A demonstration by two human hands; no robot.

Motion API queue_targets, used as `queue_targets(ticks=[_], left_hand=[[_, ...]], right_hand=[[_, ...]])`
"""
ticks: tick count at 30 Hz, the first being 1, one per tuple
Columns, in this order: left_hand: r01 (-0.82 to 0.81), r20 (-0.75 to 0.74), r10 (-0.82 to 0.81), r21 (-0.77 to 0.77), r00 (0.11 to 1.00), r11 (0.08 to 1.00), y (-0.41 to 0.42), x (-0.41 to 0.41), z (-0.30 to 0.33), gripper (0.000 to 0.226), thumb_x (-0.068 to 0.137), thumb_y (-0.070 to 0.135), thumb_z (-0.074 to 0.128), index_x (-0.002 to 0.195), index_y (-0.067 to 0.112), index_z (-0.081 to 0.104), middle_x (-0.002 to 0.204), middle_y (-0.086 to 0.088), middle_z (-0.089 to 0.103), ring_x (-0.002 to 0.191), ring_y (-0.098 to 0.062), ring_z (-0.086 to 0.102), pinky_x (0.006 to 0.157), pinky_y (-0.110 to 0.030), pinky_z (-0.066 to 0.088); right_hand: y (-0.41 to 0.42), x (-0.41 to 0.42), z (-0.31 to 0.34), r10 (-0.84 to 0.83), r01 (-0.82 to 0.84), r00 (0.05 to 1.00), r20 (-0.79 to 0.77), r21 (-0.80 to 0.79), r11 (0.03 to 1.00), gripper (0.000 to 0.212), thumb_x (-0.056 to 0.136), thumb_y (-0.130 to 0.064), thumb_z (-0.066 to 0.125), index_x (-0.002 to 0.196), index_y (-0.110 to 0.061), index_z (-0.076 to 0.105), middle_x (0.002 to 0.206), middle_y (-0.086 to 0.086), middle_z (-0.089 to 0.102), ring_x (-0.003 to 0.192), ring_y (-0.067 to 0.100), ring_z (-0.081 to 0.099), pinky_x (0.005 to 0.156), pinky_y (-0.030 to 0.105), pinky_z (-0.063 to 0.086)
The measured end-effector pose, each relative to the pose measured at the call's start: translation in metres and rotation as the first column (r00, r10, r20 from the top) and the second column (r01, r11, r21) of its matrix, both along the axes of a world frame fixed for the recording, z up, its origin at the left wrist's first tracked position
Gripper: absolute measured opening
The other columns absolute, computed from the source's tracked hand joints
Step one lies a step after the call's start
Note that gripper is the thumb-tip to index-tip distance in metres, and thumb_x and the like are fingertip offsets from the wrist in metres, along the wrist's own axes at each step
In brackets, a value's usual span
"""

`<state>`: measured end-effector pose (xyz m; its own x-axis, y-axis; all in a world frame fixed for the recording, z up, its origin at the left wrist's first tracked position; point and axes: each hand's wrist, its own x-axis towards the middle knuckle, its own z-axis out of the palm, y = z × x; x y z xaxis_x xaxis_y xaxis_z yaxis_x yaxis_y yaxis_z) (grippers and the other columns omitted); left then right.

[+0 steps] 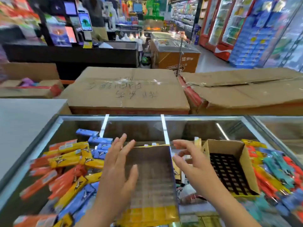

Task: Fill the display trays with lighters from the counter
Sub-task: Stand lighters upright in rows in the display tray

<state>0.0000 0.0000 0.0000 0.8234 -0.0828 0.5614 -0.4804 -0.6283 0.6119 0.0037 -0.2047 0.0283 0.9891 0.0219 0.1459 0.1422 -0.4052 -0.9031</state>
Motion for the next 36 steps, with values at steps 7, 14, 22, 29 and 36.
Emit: queue_targets(ticks=[7, 14, 22, 29, 36], left_hand=[[-0.144, -0.357, -0.024, -0.434, 0.934, 0.889, 0.009, 0.013, -0.020, 0.072, 0.083, -0.012, 0.047, 0.140, 0.030, 0.031, 0.134, 0.019, 0.041, 0.116, 0.019, 0.037, 0.094, -0.013, 0.038], [-0.145, -0.424, -0.178, -0.626, 0.888, 0.766, 0.019, 0.017, -0.036, 0.063, 0.071, -0.014, 0.042, 0.112, 0.030, 0.062, 0.098, 0.005, 0.070, 0.091, -0.014, 0.065, 0.067, -0.027, 0.052], [-0.104, -0.357, -0.191, -0.664, 0.914, 0.741, 0.021, 0.014, -0.037, 0.057, 0.060, -0.014, 0.039, 0.090, 0.022, 0.070, 0.074, 0.004, 0.071, 0.068, -0.014, 0.064, 0.053, -0.024, 0.050], [-0.078, -0.283, -0.159, -0.674, 0.946, 0.735, 0.047, 0.010, 0.001, 0.028, 0.068, -0.011, 0.044, 0.083, 0.006, 0.062, 0.062, 0.004, 0.065, 0.058, -0.014, 0.060, 0.049, -0.016, 0.045], [-0.123, -0.332, -0.125, -0.633, 0.935, 0.764, 0.073, 0.014, 0.010, 0.058, 0.074, -0.020, 0.030, 0.124, 0.000, 0.051, 0.076, -0.009, 0.052, 0.070, -0.030, 0.050, 0.061, -0.034, 0.044]], right_hand=[[0.030, 0.010, -0.036, 0.043, -0.045, 0.998, 0.043, 0.044, 0.998, 0.050, 0.087, -0.011, 0.059, 0.121, -0.044, 0.045, 0.107, -0.029, 0.053, 0.103, -0.005, 0.050, 0.084, 0.021, 0.048], [0.030, 0.003, -0.059, 0.079, -0.116, 0.988, 0.132, 0.299, 0.947, 0.053, 0.073, -0.017, 0.051, 0.116, -0.049, 0.050, 0.106, -0.029, 0.059, 0.098, -0.001, 0.058, 0.072, 0.018, 0.052], [0.033, -0.010, -0.063, 0.094, -0.174, 0.966, 0.240, 0.338, 0.925, 0.048, 0.078, -0.023, 0.051, 0.121, -0.044, 0.054, 0.106, -0.019, 0.063, 0.095, -0.003, 0.060, 0.074, 0.017, 0.053], [0.040, -0.011, -0.043, -0.073, -0.025, 0.966, 0.247, 0.372, 0.928, 0.034, 0.096, -0.010, 0.039, 0.125, -0.018, 0.055, 0.110, -0.003, 0.062, 0.097, 0.010, 0.061, 0.082, 0.022, 0.050], [0.034, 0.007, -0.043, 0.057, -0.033, 0.997, 0.043, -0.426, 0.904, 0.017, 0.085, -0.022, 0.062, 0.102, -0.019, 0.064, 0.106, 0.005, 0.064, 0.089, 0.015, 0.056, 0.073, 0.026, 0.040]])
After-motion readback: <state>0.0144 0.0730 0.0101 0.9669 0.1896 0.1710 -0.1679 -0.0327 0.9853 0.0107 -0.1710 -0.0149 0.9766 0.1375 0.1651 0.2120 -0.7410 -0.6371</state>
